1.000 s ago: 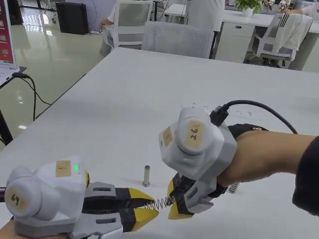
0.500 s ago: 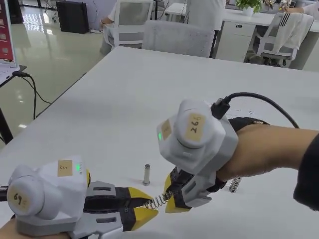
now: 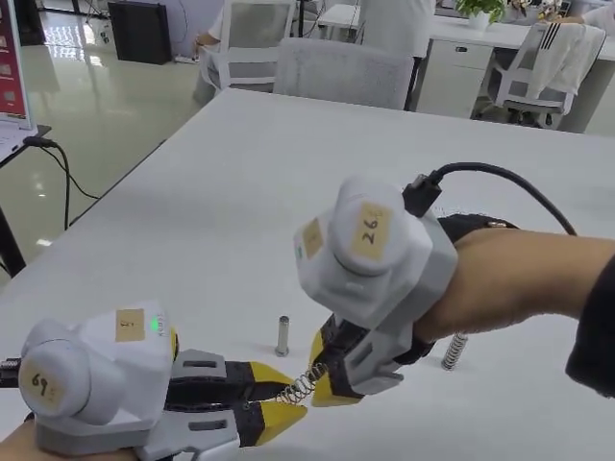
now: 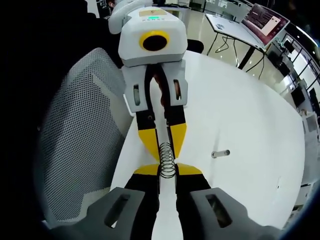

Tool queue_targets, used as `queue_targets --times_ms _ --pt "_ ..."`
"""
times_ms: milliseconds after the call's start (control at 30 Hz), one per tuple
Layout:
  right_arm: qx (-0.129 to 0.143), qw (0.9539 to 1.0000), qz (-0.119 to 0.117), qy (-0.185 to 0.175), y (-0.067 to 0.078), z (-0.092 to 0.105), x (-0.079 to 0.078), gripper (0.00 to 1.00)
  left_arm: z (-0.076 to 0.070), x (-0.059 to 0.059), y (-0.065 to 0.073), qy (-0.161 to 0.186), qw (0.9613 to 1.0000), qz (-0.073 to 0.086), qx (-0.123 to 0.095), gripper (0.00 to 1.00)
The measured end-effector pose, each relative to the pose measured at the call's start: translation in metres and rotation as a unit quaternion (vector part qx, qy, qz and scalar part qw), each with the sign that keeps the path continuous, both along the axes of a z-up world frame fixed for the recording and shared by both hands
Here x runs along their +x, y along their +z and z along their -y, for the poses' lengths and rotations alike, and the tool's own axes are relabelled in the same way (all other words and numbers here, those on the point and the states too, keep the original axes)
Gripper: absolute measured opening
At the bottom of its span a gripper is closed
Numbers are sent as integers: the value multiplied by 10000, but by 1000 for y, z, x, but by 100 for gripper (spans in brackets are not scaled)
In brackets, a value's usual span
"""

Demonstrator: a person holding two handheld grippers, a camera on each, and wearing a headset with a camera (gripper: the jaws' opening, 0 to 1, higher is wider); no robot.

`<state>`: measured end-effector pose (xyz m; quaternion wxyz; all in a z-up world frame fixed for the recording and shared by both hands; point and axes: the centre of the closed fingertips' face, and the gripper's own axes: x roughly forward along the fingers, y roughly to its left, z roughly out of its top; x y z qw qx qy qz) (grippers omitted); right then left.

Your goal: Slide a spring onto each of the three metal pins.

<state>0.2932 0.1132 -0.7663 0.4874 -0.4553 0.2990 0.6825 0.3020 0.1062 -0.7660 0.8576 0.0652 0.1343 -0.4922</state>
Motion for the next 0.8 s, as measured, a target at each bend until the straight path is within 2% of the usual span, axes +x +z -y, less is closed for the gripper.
queue_targets --times_ms 333,800 --pt "81 9999 -65 23 5 -8 -5 8 2 -1 -2 -23 10000 -8 14 3" --pt "96 9999 -27 56 7 -14 -8 8 4 0 -2 -23 10000 -21 -7 3"
